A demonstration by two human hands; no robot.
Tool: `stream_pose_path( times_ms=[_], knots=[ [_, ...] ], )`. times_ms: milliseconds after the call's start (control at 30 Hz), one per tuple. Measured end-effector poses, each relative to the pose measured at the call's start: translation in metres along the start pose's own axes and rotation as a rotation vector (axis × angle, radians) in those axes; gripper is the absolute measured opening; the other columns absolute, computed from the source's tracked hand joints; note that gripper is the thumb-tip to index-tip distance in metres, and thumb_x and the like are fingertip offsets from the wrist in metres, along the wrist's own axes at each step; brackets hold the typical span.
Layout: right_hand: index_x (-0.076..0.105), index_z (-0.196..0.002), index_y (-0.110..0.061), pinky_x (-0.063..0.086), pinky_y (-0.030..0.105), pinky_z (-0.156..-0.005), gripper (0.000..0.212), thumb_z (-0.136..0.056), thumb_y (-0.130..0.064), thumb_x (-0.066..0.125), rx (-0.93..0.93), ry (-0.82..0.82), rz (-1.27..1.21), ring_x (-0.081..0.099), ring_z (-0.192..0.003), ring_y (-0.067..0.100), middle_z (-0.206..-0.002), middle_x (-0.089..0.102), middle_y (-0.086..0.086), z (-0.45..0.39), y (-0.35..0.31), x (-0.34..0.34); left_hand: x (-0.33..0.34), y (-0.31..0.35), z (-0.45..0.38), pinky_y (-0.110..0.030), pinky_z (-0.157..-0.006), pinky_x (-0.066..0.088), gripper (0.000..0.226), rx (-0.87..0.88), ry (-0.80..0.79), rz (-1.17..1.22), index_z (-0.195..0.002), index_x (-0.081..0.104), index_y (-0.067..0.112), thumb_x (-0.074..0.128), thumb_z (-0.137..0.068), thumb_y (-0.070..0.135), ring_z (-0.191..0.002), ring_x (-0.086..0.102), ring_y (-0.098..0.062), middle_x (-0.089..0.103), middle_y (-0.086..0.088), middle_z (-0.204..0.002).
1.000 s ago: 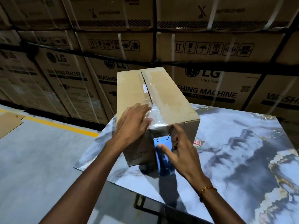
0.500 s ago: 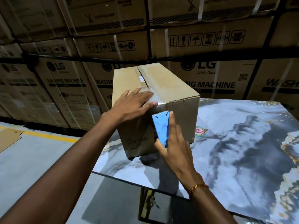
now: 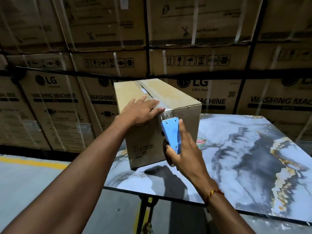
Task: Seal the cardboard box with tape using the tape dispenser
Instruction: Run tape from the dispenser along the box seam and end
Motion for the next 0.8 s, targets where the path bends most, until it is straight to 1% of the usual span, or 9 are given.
stream_pose_path(
  times_ms=[100,267,367,467,567,633,700,733,800],
  knots=[
    [-0.010,-0.150,-0.055,0.059,0.048,-0.064,0.095,-0.086,-0.044,0.059,0.005,-0.011,0.024,0.060,-0.085,0.026,-0.117,0.048,0.001,0.007,0.003,0.000,0.000,0.000,-0.001,-0.053,-0.120,0.009,0.072,0.006,0.006,0.012,-0.152,0.028,0.030,0.019,-0.093,0.070,-0.151,0.009,-0.019,0.021,0.006,-0.163],
    [-0.010,-0.150,-0.056,0.060,0.046,-0.060,0.093,-0.087,-0.047,0.058,-0.008,-0.031,0.013,0.063,-0.081,0.024,-0.120,0.048,0.001,0.009,0.003,-0.002,-0.002,0.002,0.002,-0.053,-0.120,0.011,0.071,0.007,0.008,0.006,-0.152,0.029,0.029,0.019,-0.093,0.069,-0.151,0.010,-0.019,0.020,0.006,-0.163],
    [-0.010,-0.152,-0.052,0.060,0.045,-0.062,0.092,-0.090,-0.048,0.058,-0.021,-0.036,0.053,0.059,-0.091,0.022,-0.134,0.047,0.001,0.015,0.004,-0.008,-0.002,0.003,0.002,-0.054,-0.120,0.012,0.071,0.008,0.010,0.008,-0.151,0.029,0.030,0.019,-0.093,0.069,-0.151,0.010,-0.019,0.021,0.005,-0.163],
    [-0.009,-0.152,-0.052,0.060,0.045,-0.067,0.089,-0.091,-0.052,0.056,-0.018,-0.057,0.097,0.058,-0.099,0.025,-0.145,0.043,-0.002,0.021,0.005,-0.011,-0.001,0.003,0.003,-0.055,-0.119,0.012,0.072,0.004,0.008,0.015,-0.152,0.027,0.029,0.020,-0.094,0.069,-0.151,0.010,-0.020,0.020,0.004,-0.163],
    [-0.005,-0.152,-0.052,0.060,0.046,-0.069,0.086,-0.090,-0.053,0.055,0.000,-0.098,0.099,0.058,-0.100,0.026,-0.141,0.045,-0.003,0.016,0.005,-0.011,0.002,-0.001,0.001,-0.055,-0.119,0.013,0.077,0.007,-0.066,0.081,-0.155,0.020,0.029,0.024,-0.090,0.071,-0.151,0.009,-0.020,0.013,0.004,-0.164],
    [-0.002,-0.152,-0.053,0.060,0.046,-0.069,0.085,-0.088,-0.053,0.054,0.015,-0.138,0.076,0.060,-0.096,0.025,-0.136,0.047,-0.003,0.011,0.004,-0.012,0.004,-0.005,-0.001,-0.055,-0.120,0.012,0.091,0.027,-0.146,0.116,-0.156,0.014,0.031,0.025,-0.078,0.076,-0.152,0.006,-0.019,0.007,0.006,-0.165],
    [0.005,-0.152,-0.053,0.060,0.046,-0.071,0.083,-0.085,-0.052,0.054,0.040,-0.175,0.051,0.061,-0.094,0.026,-0.137,0.048,-0.004,0.008,0.004,-0.014,0.006,-0.006,-0.003,-0.055,-0.119,0.013,0.106,0.067,-0.184,0.066,-0.156,0.010,0.031,0.024,-0.065,0.082,-0.152,0.006,-0.020,0.005,0.005,-0.165],
    [0.008,-0.151,-0.054,0.060,0.045,-0.070,0.082,-0.083,-0.051,0.054,0.057,-0.190,0.031,0.062,-0.092,0.025,-0.136,0.050,-0.004,0.006,0.005,-0.015,0.007,-0.007,-0.005,-0.055,-0.119,0.014,0.109,0.080,-0.184,0.026,-0.156,0.009,0.030,0.026,-0.062,0.083,-0.152,0.007,-0.021,0.006,0.004,-0.165],
    [0.015,-0.150,-0.053,0.060,0.038,-0.061,0.079,-0.082,-0.047,0.055,0.080,-0.219,-0.005,0.063,-0.082,0.023,-0.127,0.053,-0.004,0.001,0.004,-0.019,0.010,-0.008,-0.008,-0.056,-0.119,0.016,0.106,0.093,-0.154,-0.032,-0.156,0.009,0.029,0.038,-0.069,0.081,-0.151,0.009,-0.022,0.008,0.003,-0.165]
  ],
)
Point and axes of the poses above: each hand's wrist, its own z-axis away from the middle knuckle, its own x-axis out of the palm, y = z × x, the point moved 8 cm from there along -z, towards the middle knuckle
